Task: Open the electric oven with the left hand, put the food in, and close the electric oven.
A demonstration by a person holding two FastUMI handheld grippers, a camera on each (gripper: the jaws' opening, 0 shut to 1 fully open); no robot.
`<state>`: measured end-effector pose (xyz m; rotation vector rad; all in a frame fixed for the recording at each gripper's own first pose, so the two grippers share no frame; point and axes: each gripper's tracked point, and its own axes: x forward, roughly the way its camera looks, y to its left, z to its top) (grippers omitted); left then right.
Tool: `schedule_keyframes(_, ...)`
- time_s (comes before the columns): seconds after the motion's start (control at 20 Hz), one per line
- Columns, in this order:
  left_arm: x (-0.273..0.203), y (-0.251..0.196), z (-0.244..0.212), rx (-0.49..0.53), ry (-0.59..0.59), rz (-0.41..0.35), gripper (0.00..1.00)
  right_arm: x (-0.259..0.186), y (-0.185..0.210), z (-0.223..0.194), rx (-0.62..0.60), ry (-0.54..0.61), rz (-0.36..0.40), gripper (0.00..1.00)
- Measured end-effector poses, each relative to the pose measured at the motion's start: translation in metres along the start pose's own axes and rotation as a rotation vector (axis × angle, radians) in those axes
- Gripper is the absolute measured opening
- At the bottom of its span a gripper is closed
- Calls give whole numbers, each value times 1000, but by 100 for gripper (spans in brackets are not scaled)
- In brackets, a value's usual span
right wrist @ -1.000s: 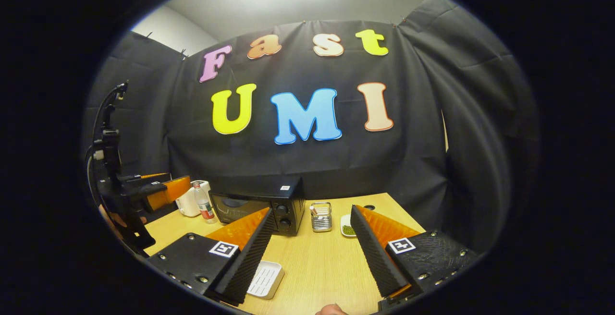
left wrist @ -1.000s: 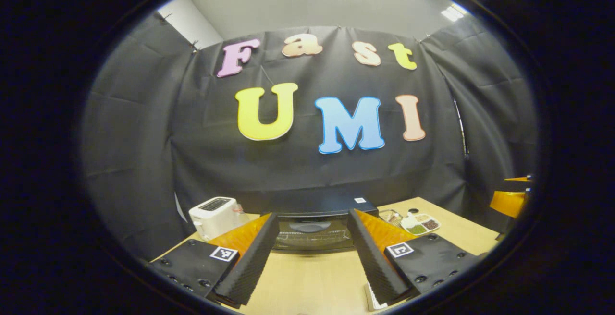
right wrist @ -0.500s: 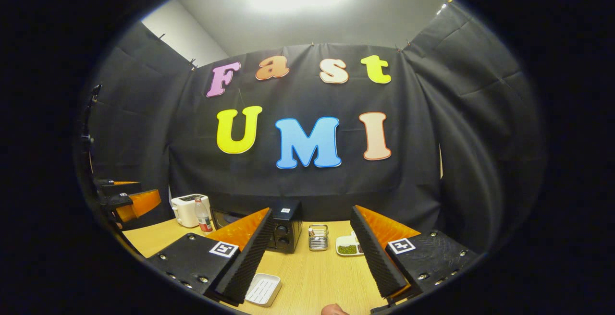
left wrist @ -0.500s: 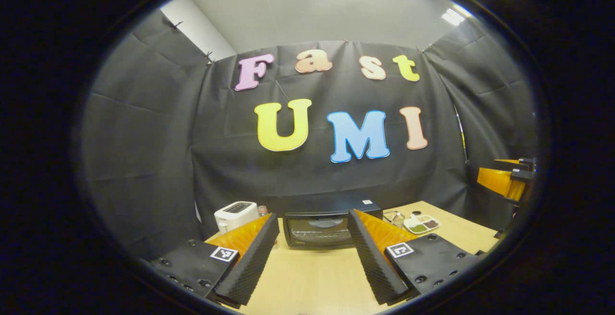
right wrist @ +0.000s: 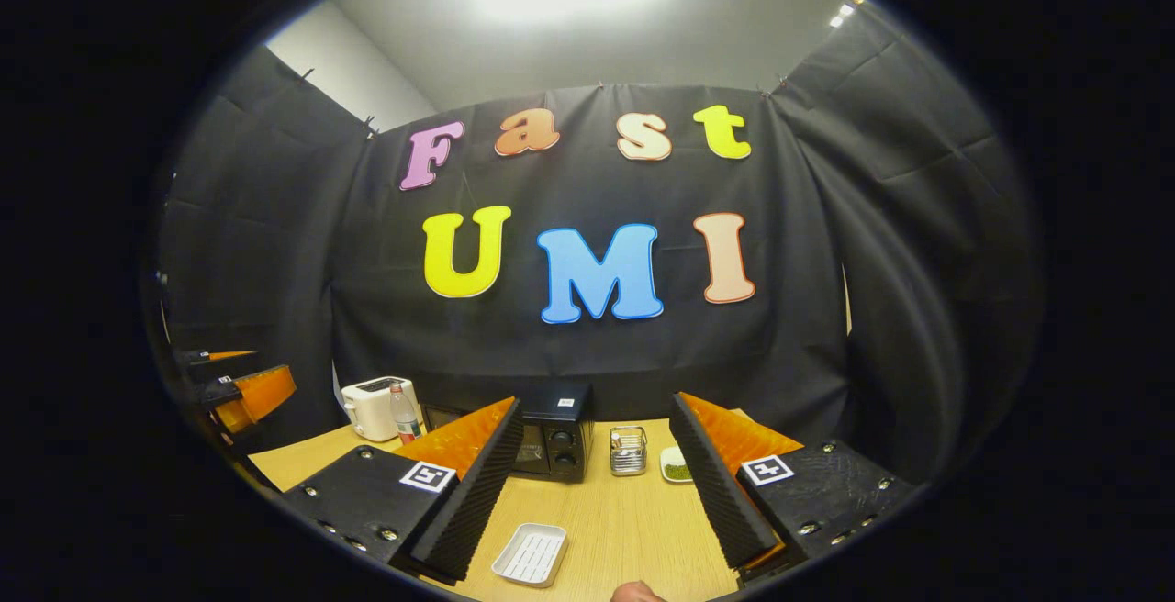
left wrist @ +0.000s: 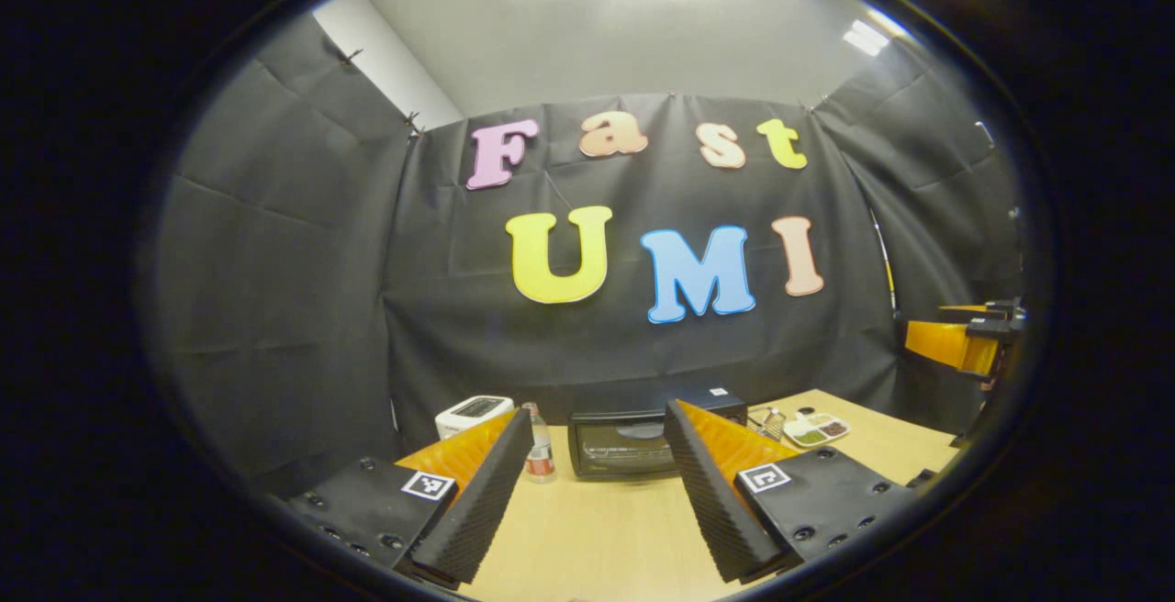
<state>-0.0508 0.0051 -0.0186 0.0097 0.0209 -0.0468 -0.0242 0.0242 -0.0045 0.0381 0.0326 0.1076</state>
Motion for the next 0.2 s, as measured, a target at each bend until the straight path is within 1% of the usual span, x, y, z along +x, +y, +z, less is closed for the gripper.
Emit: schedule_keyframes(0.2, 0, 7, 1, 4, -5, -10, 100, -5, 9, 0, -3, -8, 4, 98)
